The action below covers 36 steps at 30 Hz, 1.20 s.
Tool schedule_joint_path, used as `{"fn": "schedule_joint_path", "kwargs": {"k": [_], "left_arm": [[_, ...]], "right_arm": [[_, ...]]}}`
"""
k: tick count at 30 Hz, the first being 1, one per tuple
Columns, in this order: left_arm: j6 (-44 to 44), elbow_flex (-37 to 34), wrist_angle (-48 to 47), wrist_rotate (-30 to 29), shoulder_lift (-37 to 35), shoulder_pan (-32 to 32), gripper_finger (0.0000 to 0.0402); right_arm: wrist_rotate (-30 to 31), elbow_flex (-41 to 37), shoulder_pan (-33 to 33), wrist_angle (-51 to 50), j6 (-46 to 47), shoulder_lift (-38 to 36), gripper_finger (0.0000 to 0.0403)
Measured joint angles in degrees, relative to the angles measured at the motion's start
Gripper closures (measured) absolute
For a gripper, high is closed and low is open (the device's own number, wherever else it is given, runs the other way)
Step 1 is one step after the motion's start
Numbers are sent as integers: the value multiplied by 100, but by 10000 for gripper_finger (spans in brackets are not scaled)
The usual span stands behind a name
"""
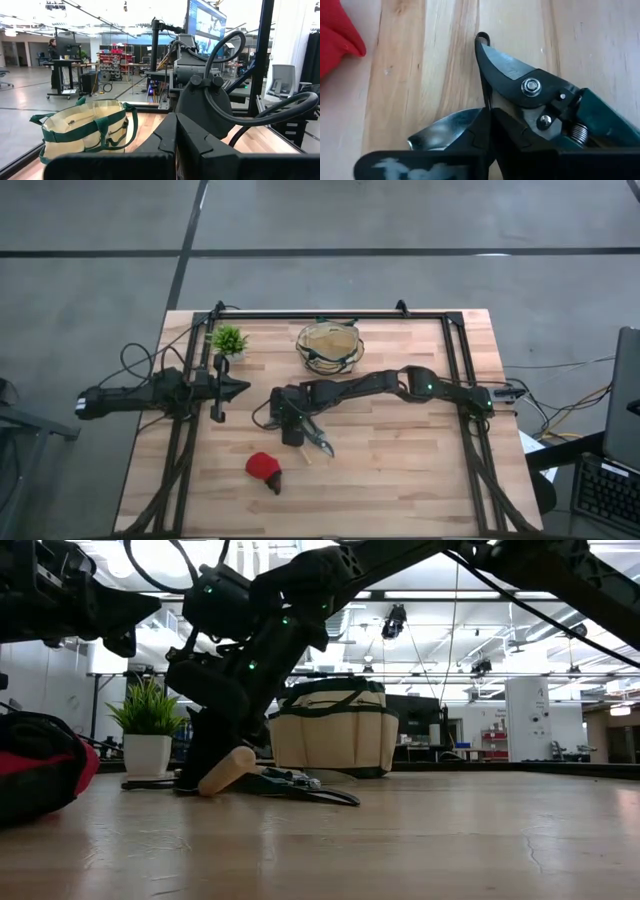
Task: Pick & Place Garden tools in Gardening bag
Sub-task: Put the bottom green shear scissors into the brown gardening bag
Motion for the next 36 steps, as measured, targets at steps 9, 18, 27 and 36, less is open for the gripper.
{"fn": "schedule_joint_path", "kwargs": {"k": [9,18,27,36], "left_arm": [[0,1,1,0,-1,0,392],[0,1,-4,0,-1,0,392],[0,2,-6,1,-2,0,392],[0,2,-4,-1,0,0,392]], "right_arm": [[-396,-8,37,-483,27,-382,395],[-480,13,16,-537,165,-675,395],[-562,22,-5,-443,318,-1014,395],[-479,26,-28,-197,490,-1507,395]]}}
